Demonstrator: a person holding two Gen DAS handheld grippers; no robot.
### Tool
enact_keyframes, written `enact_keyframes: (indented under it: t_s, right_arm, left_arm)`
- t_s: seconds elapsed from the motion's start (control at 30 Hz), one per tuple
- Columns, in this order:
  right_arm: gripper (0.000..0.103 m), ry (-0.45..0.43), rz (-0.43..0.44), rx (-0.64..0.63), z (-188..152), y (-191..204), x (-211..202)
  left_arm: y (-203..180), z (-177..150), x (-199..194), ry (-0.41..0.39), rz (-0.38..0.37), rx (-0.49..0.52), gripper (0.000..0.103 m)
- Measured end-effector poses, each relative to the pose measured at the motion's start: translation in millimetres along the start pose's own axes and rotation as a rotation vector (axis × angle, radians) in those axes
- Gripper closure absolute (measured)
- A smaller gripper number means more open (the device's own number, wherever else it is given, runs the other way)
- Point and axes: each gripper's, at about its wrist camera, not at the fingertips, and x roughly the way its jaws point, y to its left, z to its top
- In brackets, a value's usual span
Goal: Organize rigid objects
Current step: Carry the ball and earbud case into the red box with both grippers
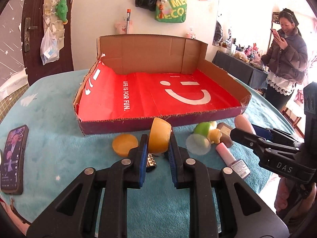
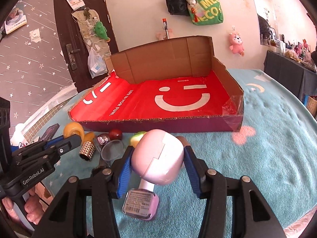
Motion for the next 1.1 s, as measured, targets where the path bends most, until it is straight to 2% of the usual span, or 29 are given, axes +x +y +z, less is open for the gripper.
enact_keyframes:
  t_s: [0.47,0.77,1.1]
  right_arm:
    - [0.05,-0.02,0.001,-0.031,33.2,-3.4,10.0]
    - [0.05,-0.033,-0.003,-0.059,57.7,-4.7,20.4]
    - [0.05,-0.003,-0.016,-0.032,84.3,-18.0,49.0]
  left_arm:
    - [5.8,41.9,21.1,-0.03,-0.008,0.045,0.085]
    - [9.0,58.3,41.6,-0.019,-0.024,0.04,0.085]
    - [17.0,80.3,70.4,-0.013,0.003,0.022,0.085]
